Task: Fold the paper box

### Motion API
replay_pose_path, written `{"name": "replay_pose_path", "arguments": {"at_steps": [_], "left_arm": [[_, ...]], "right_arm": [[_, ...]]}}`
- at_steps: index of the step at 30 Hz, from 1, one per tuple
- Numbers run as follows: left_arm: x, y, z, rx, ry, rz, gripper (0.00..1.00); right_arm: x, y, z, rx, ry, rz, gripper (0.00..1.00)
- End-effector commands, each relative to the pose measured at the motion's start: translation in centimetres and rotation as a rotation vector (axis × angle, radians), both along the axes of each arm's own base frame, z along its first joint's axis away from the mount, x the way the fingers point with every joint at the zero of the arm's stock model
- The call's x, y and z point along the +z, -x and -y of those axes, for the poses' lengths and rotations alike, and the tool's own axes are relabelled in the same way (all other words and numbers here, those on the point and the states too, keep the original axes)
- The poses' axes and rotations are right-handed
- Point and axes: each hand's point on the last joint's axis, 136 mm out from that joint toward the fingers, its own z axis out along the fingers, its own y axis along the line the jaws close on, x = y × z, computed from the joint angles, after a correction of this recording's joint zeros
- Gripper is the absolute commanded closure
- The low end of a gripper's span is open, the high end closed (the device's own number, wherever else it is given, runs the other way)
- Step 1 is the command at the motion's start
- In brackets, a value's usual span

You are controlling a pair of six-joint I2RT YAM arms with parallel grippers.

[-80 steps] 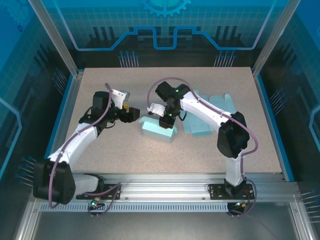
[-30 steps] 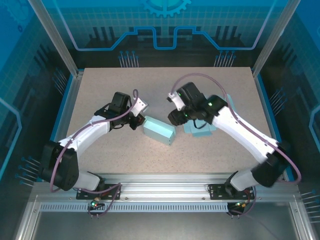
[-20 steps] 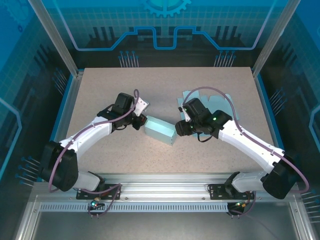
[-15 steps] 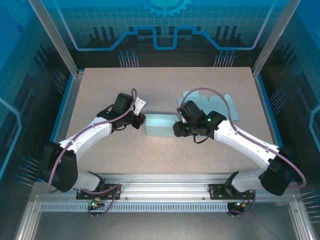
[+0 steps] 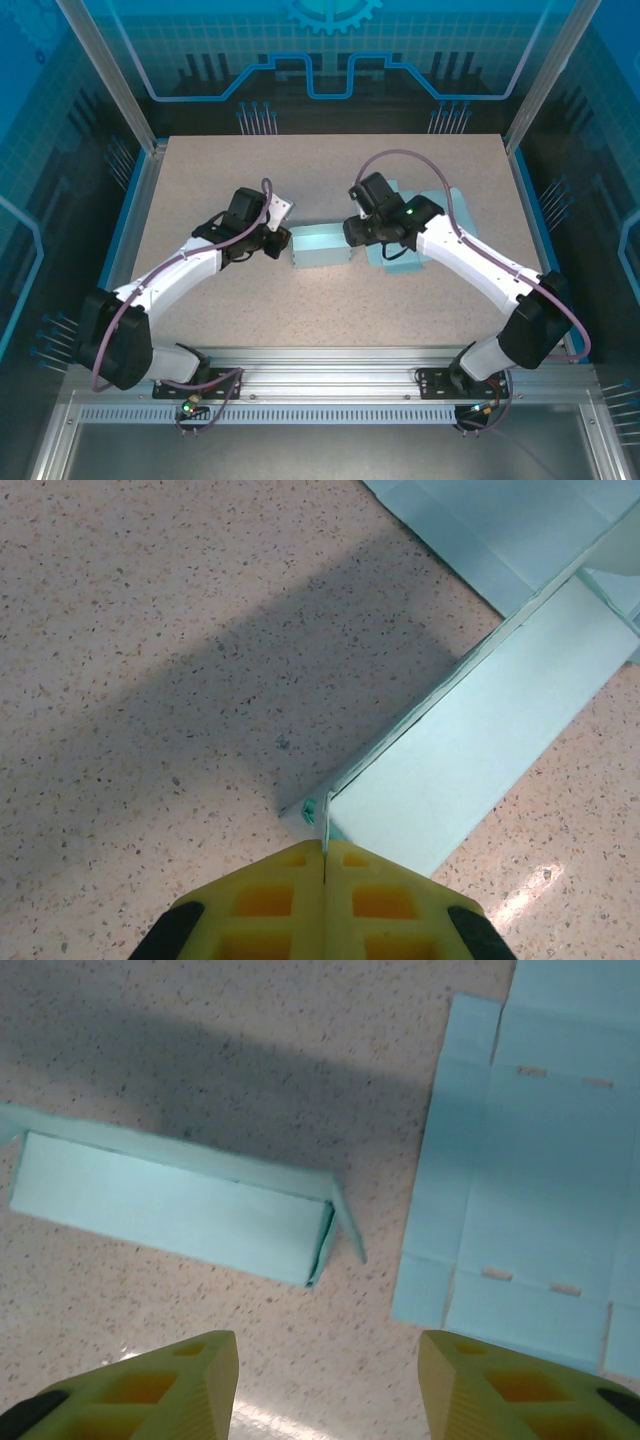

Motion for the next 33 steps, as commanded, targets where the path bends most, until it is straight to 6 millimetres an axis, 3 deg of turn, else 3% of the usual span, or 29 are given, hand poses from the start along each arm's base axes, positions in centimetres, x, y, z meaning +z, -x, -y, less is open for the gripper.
{"name": "replay_pose_path", "arguments": {"at_steps": [1, 11, 20, 23, 30, 33], "left_arm": [[0.6, -0.3, 0.1, -0.011, -0.022, 0.034, 1.00], [-0.3, -0.4, 0.1, -0.013, -0.051, 0.025, 0.99], [-0.4, -0.5, 0.1, -0.011, -0.052, 0.024, 0.99], [-0.5, -0.5, 0.2, -0.010, -0.047, 0.019, 0.99], [-0.1, -0.8, 0.8, 0.046, 0.020, -0.021, 0.97], [-0.1, -0.9, 1.3, 0.099, 0.082, -0.061, 0.95]], "right_arm": [[-0.4, -0.8, -0.6, 0.105, 0.001, -0.011, 0.49], [-3.4, -1.9, -0.6, 0.127, 0.031, -0.072, 0.53], [-3.9, -3.0, -1.7, 0.146, 0.010, -0.087, 0.60], [-4.2, -3.1, -2.0, 0.150, 0.001, -0.095, 0.65], [-4.3, -3.0, -2.9, 0.148, -0.040, -0.116, 0.89], [-4.3, -2.9, -3.3, 0.129, -0.051, -0.123, 0.93]]}}
